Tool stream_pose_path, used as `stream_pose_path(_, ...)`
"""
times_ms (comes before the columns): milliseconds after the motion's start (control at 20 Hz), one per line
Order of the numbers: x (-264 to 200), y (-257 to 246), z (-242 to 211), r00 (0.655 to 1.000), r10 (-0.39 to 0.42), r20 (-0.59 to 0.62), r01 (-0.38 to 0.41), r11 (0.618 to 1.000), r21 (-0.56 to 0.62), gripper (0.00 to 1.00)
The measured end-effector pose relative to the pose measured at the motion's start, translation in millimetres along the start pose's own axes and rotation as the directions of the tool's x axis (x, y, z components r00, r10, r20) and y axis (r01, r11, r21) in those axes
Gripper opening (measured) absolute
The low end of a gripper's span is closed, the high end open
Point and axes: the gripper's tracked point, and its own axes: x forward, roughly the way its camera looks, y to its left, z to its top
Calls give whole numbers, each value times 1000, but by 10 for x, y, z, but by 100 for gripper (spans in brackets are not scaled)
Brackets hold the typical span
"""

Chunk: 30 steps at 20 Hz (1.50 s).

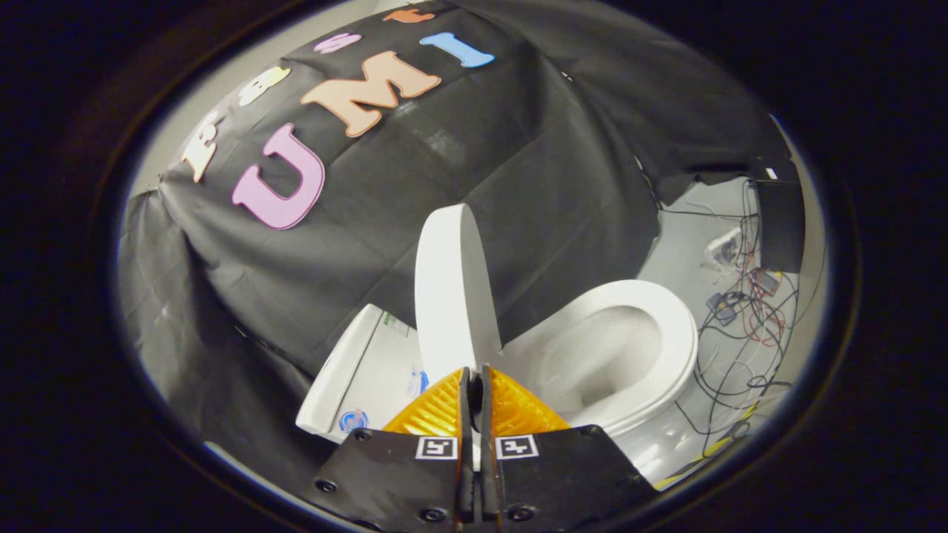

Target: Open the toilet lid.

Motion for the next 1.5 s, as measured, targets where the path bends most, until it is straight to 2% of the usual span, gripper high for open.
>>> stream_pose_path(350,16,366,-42,1000,16,-15,-17,997,-80,5)
stream_pose_path(650,37,638,-115,999,46,-19,-47,996,-78,5)
stream_pose_path(900,124,968,-212,997,67,-29,-71,988,-138,5)
stream_pose_path(1500,271,1543,-565,994,82,-73,-102,936,-337,5)
